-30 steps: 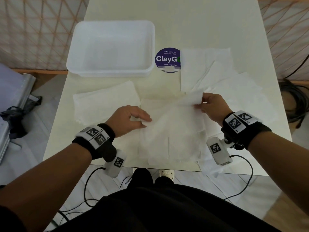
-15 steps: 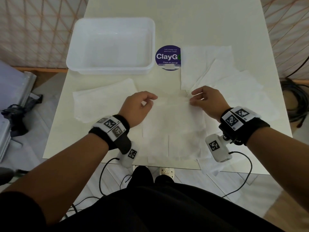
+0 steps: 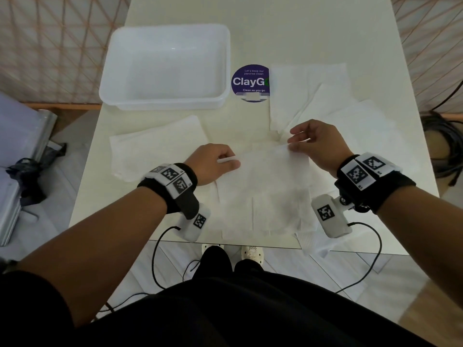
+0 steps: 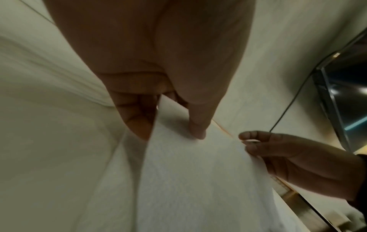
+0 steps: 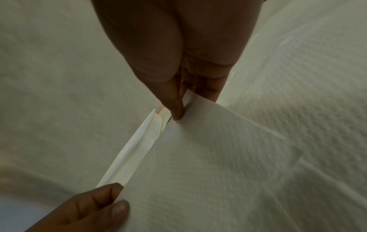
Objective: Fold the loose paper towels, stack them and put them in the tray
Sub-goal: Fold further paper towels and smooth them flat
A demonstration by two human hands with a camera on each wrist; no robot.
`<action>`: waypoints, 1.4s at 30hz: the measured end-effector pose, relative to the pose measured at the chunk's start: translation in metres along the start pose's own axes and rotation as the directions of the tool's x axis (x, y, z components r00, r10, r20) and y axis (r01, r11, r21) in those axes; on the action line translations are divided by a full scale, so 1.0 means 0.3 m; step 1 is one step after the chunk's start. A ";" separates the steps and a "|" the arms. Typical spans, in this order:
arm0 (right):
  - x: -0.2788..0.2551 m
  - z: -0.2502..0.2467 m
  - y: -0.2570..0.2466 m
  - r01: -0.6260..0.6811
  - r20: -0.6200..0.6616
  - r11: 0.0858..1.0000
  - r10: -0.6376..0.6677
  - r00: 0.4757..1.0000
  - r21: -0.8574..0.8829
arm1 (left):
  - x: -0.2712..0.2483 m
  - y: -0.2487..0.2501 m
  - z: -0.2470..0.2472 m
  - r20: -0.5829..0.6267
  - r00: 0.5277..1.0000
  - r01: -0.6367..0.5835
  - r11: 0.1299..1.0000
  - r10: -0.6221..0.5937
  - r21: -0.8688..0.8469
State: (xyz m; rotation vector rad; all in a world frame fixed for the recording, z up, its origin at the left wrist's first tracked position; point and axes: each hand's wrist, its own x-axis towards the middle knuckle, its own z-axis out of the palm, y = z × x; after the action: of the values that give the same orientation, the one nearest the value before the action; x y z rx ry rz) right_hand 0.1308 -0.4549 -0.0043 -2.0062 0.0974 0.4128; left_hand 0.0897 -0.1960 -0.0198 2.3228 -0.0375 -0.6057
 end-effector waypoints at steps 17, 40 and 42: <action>-0.097 0.127 -0.015 0.352 0.184 0.642 -0.314 0.931 -0.681 | -0.095 -0.048 0.021 -0.339 0.932 -0.015 0.948 0.128 0.317; -0.132 0.129 0.149 0.341 0.394 0.547 -0.022 0.919 -0.765 | -0.137 -0.207 0.132 0.115 0.981 -0.192 0.730 0.154 0.656; -0.120 0.133 0.129 0.329 0.341 0.568 -0.090 0.936 -0.754 | -0.137 -0.205 0.138 0.105 0.982 -0.186 0.737 0.155 0.650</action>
State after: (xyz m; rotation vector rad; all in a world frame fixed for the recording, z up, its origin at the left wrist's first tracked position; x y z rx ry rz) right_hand 0.0777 -0.4414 -0.0416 -2.7916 -0.6220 0.6438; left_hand 0.0262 -0.1694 -0.0693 2.9411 -0.5707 -0.6147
